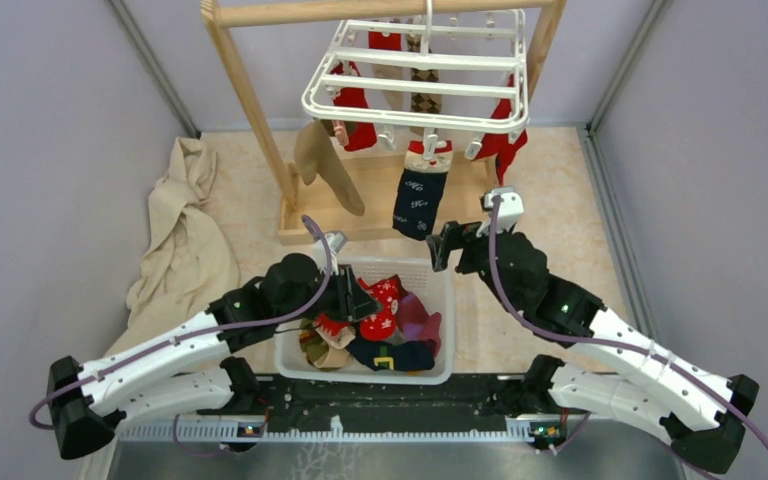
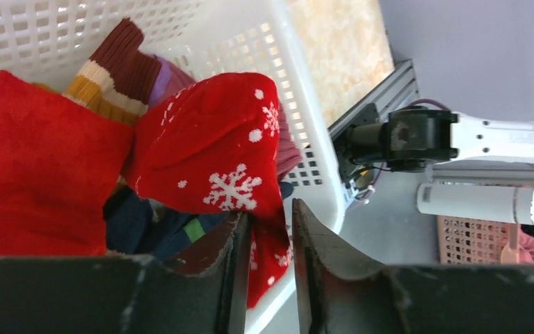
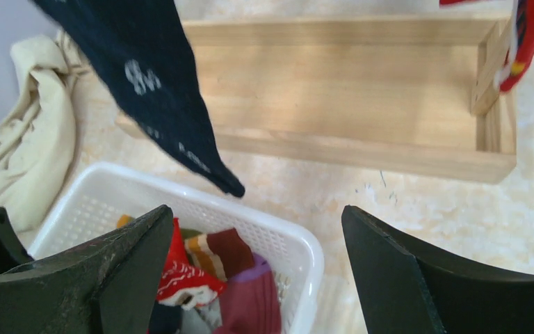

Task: Remove the socks clipped to the hanger
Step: Place the sock in the bin.

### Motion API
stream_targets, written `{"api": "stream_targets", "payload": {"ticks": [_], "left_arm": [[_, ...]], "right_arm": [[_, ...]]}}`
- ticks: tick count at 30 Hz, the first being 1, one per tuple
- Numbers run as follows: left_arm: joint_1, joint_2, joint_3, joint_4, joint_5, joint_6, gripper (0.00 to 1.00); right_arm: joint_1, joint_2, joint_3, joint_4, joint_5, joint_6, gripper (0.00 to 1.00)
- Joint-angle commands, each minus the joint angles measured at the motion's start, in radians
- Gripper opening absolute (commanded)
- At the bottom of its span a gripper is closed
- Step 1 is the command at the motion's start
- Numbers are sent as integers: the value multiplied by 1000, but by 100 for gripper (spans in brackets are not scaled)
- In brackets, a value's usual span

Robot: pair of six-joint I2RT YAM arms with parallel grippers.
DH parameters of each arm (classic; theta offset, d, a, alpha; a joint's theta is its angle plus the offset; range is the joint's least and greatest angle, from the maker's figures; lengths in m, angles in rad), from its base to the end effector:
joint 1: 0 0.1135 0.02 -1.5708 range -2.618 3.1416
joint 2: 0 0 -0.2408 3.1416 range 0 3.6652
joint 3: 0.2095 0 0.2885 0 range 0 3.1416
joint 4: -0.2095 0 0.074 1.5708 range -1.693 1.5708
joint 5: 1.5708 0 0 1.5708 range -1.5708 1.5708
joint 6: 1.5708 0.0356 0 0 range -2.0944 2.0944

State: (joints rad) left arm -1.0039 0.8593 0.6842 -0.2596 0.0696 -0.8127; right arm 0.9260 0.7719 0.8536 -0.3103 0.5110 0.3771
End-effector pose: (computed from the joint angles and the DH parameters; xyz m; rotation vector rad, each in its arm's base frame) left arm 0.1324 -0.2126 0.2597 0.2619 2.2129 -1.1688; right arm 0.1498 0.1703 0.3405 -0.1254 1.7907 0.4813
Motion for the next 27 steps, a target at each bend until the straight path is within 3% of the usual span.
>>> {"api": "stream_targets", "payload": {"ticks": [1, 14, 27], "left_arm": [[-5, 42, -40, 85, 12, -13, 36], [-5, 163, -99, 157, 2, -27, 50], [-7, 299, 12, 139, 36, -34, 65]], "right_arm": [[-5, -44, -36, -18, -27, 57, 91], [-6, -97, -122, -66, -83, 132, 91], [-7, -180, -232, -75, -174, 188, 92]]}}
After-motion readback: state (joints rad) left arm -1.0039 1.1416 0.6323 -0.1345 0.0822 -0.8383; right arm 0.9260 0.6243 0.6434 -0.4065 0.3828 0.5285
